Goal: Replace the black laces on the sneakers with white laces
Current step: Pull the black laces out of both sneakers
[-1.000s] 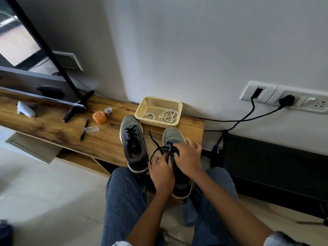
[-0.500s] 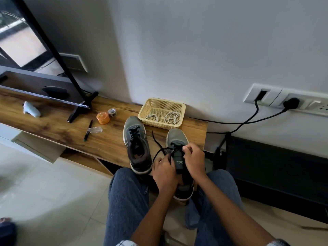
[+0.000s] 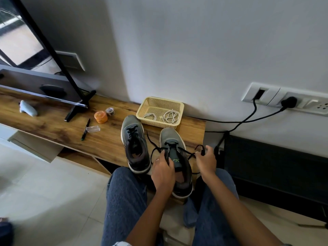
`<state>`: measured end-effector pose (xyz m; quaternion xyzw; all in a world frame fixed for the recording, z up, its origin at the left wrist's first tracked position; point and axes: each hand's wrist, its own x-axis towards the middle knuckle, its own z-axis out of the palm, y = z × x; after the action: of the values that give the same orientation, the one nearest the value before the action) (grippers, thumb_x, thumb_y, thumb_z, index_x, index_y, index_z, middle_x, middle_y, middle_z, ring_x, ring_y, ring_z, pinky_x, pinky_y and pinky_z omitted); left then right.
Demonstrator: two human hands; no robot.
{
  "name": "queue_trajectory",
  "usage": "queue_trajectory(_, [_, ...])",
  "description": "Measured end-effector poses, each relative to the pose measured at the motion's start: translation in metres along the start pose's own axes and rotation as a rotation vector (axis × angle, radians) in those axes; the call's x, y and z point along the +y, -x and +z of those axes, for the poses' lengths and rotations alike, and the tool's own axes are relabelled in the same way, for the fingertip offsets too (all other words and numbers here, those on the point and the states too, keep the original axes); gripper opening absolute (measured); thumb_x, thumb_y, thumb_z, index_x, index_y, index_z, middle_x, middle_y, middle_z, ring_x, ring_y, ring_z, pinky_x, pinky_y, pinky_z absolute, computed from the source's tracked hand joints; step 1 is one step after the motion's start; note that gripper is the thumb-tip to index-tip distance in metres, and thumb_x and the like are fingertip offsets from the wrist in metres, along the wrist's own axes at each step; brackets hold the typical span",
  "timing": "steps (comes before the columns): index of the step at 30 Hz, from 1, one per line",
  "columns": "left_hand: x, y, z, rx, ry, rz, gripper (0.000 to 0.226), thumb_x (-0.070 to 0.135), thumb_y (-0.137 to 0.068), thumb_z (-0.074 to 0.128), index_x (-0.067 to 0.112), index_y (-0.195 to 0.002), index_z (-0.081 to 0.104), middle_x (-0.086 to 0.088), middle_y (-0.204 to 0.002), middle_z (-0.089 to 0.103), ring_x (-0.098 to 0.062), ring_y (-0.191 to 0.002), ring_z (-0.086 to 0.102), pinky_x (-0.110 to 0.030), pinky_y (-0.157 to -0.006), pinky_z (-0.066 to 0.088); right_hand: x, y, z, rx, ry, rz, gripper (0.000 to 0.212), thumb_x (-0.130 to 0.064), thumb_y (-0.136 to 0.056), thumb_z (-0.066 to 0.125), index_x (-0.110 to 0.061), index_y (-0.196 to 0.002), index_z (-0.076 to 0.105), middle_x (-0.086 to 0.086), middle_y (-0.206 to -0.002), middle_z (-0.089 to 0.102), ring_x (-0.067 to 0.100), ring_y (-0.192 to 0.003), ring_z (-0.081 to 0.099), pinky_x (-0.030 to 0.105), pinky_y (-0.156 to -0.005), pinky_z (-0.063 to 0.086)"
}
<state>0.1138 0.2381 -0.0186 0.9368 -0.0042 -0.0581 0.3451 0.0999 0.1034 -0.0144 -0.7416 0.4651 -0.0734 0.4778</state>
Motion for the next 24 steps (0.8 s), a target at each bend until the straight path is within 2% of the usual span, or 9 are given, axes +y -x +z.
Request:
queue_trajectory(2, [0.002,-0.003,-0.002,0.015,0.011,0.056,0.046,0.028,-0.098,0.043,0.021,-0.143,0.036,-0.005,-0.128,0.055,-0.021,-0.116,0.051,-0.036,-0.086,0.046,-0.003,0.006,0.004,-0.021,0.15,-0.138,0.062,-0.024,-0.091,0.057,-0.014,-0.146,0.029,0.009,-0.147,0.036,0.028,-0.132,0.038,0.046,-0.104,0.037])
queue_trajectory(4, [0.003,-0.01,-0.004,0.05,-0.024,0.17,0.044,0.023,-0.097,0.046,0.018,-0.14,0.04,-0.002,-0.136,0.048,-0.02,-0.124,0.044,-0.035,-0.091,0.046,-0.005,0.014,0.011,-0.037,0.263,-0.286,0.063,-0.031,-0.092,0.055,-0.017,-0.146,0.027,0.005,-0.15,0.031,0.026,-0.136,0.032,0.05,-0.107,0.03])
queue_trajectory(6, [0.007,-0.022,-0.006,0.061,-0.102,0.27,0.04,0.019,-0.096,0.049,0.016,-0.136,0.048,0.0,-0.139,0.048,-0.02,-0.127,0.039,-0.033,-0.096,0.044,-0.009,0.02,0.018,-0.088,0.308,-0.418,0.055,-0.035,-0.094,0.052,-0.019,-0.143,0.034,0.001,-0.146,0.037,0.021,-0.135,0.032,0.047,-0.106,0.029])
queue_trajectory(8, [0.01,-0.034,-0.007,0.022,-0.195,0.344,0.038,0.018,-0.096,0.049,0.016,-0.134,0.051,0.0,-0.137,0.051,-0.022,-0.128,0.038,-0.033,-0.099,0.041,-0.01,0.023,0.024,-0.133,0.337,-0.53,0.049,-0.036,-0.094,0.051,-0.018,-0.138,0.042,0.0,-0.138,0.045,0.019,-0.13,0.038,0.041,-0.103,0.034])
queue_trajectory(12, [0.011,-0.048,-0.005,-0.063,-0.397,0.428,0.036,0.018,-0.096,0.047,0.019,-0.131,0.052,0.002,-0.136,0.051,-0.022,-0.127,0.038,-0.034,-0.095,0.041,-0.005,0.025,0.028,-0.184,0.452,-0.567,0.042,-0.028,-0.097,0.047,-0.016,-0.138,0.045,0.003,-0.133,0.051,0.02,-0.124,0.045,0.033,-0.096,0.039])
queue_trajectory(18, [0.022,-0.052,0.001,-0.037,-0.586,0.446,0.022,0.013,-0.094,0.051,0.017,-0.114,0.059,-0.002,-0.114,0.061,-0.024,-0.111,0.052,-0.037,-0.083,0.043,0.003,0.026,0.031,-0.194,0.538,-0.64,0.038,-0.02,-0.099,0.04,-0.014,-0.137,0.046,0.005,-0.127,0.055,0.022,-0.118,0.047,0.035,-0.089,0.043])
queue_trajectory(21, [0.026,-0.056,-0.001,-0.014,-0.637,0.461,0.011,0.016,-0.075,0.074,0.019,-0.083,0.067,0.002,-0.082,0.065,-0.02,-0.081,0.062,-0.035,-0.066,0.047,0.007,0.025,0.032,-0.19,0.531,-0.656,0.036,-0.018,-0.098,0.042,-0.015,-0.133,0.048,0.005,-0.123,0.057,0.024,-0.116,0.048,0.038,-0.087,0.046])
queue_trajectory(22, [0.025,-0.058,0.002,-0.016,-0.655,0.475,0.018,0.015,-0.065,0.081,0.02,-0.072,0.066,0.003,-0.071,0.063,-0.018,-0.069,0.062,-0.033,-0.059,0.047,0.008,0.026,0.032,-0.179,0.522,-0.654,0.035,-0.018,-0.097,0.041,-0.015,-0.132,0.049,0.004,-0.122,0.058,0.024,-0.114,0.048,0.038,-0.085,0.046])
queue_trajectory(24, [0.022,-0.062,0.005,0.004,-0.626,0.503,0.026,0.012,-0.055,0.087,0.019,-0.064,0.063,0.002,-0.061,0.06,-0.019,-0.057,0.06,-0.033,-0.053,0.047,0.009,0.027,0.031,-0.141,0.462,-0.613,0.033,-0.019,-0.098,0.04,-0.015,-0.128,0.053,0.005,-0.116,0.06,0.025,-0.109,0.049,0.039,-0.081,0.045])
